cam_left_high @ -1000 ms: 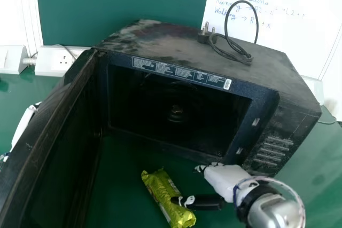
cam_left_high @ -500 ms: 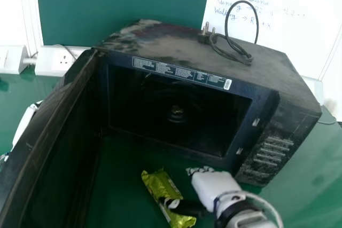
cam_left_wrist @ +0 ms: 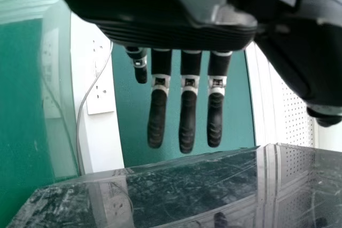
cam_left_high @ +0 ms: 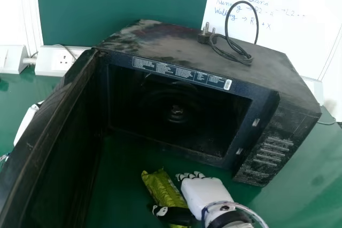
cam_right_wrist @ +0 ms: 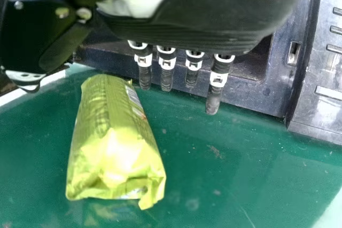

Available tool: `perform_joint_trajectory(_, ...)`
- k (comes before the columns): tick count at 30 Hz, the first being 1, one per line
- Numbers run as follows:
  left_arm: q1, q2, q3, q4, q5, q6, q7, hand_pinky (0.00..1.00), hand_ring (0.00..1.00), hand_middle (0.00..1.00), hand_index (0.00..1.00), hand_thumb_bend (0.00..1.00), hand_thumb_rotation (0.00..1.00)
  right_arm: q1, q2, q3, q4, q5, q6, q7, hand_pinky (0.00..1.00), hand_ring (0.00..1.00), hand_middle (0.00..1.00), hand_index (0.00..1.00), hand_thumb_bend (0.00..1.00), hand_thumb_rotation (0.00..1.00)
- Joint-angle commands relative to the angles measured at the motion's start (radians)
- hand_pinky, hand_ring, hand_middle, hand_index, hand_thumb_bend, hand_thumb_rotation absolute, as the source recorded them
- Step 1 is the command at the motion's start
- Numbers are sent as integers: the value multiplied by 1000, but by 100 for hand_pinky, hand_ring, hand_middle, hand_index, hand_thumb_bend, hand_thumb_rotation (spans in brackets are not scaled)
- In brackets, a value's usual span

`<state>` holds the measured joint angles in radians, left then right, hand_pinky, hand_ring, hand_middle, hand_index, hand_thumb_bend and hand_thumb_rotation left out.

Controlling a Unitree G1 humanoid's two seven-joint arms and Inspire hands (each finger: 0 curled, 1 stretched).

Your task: Put biscuit inside oven

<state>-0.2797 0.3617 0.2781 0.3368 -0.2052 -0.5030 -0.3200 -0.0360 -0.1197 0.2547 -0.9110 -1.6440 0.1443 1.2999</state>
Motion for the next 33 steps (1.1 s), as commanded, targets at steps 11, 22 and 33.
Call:
perform_joint_trajectory(11, 18, -5, -5, -15, 7, 8, 4, 31, 37, 45, 48, 51, 6, 57, 72, -24, 75, -66, -57, -44, 84, 94, 98, 96, 90, 61)
perform_joint_trajectory(22, 24, -2, -4, -26, 15, 11, 10, 31, 37, 45, 48, 51, 6, 43, 67, -56, 125, -88, -80, -20, 78, 91, 94, 93, 91, 59)
perform_joint_trajectory(33, 23, 0, -6, -38, 9, 17, 4, 31, 37, 45, 48, 51, 6, -8, 72, -85, 165, -68, -74, 41, 72, 87, 89, 89, 92, 52)
